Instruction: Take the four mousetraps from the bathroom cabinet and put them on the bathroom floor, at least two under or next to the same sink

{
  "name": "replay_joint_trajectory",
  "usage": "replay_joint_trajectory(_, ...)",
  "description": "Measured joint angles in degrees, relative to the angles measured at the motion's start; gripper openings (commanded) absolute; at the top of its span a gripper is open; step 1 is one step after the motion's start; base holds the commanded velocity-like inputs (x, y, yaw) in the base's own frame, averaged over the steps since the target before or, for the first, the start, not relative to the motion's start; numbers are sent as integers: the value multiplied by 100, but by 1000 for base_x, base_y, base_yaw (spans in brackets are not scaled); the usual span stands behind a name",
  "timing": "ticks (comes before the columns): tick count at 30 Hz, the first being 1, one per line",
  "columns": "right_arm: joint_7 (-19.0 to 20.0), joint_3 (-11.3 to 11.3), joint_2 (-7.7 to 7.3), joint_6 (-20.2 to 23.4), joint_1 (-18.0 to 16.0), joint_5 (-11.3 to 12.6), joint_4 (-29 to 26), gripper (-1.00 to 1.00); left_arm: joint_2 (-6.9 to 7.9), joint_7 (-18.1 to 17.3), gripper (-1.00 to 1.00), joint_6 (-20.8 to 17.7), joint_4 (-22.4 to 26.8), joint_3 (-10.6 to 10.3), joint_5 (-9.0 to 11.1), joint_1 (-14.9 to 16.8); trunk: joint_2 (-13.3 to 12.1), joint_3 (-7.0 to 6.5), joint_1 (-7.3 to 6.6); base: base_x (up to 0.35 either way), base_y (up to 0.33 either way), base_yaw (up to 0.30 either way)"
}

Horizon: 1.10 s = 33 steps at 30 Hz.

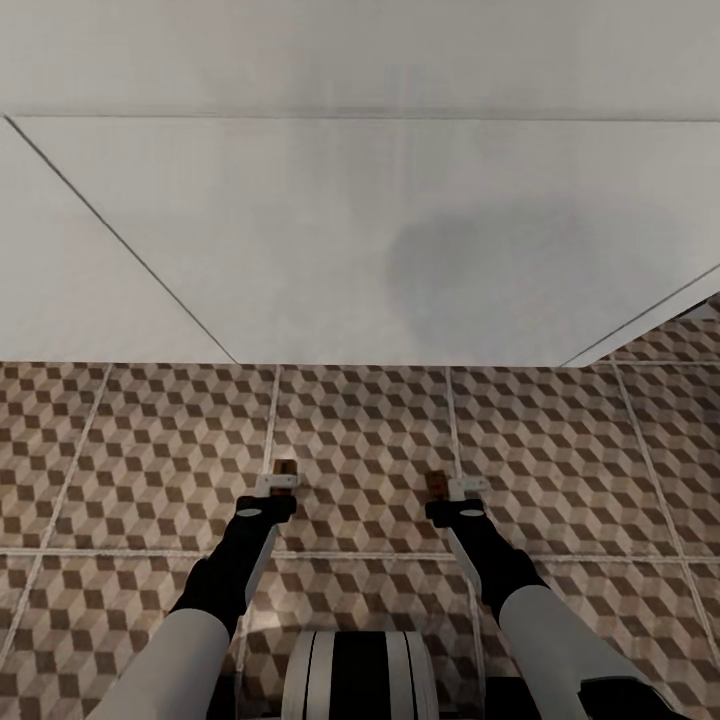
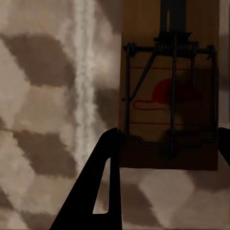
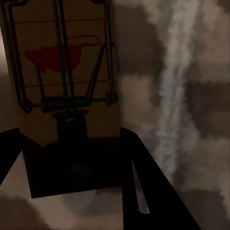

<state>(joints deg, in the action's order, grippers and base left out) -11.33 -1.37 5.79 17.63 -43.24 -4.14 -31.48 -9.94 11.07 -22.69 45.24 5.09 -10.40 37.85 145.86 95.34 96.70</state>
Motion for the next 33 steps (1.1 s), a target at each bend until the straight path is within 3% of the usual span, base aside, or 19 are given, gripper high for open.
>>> replay_joint_trajectory(12,-9,5,-1,-69,-2,-11,-19,-100,0,6,-100,40,128,-6,-37,5,0,0,1,0,0,0)
replay_joint_trajectory(23,-1,38,-16,-25,6,-74,-882,-100,0,3,-100,35,104,-14,-50,6,-1,0,3,0,0,0)
replay_joint_trajectory(33,14,43,-54,13,6,-45,-998,-100,0,2,-100,34,91,-12,-37,8,-1,0,4,0,0,0)
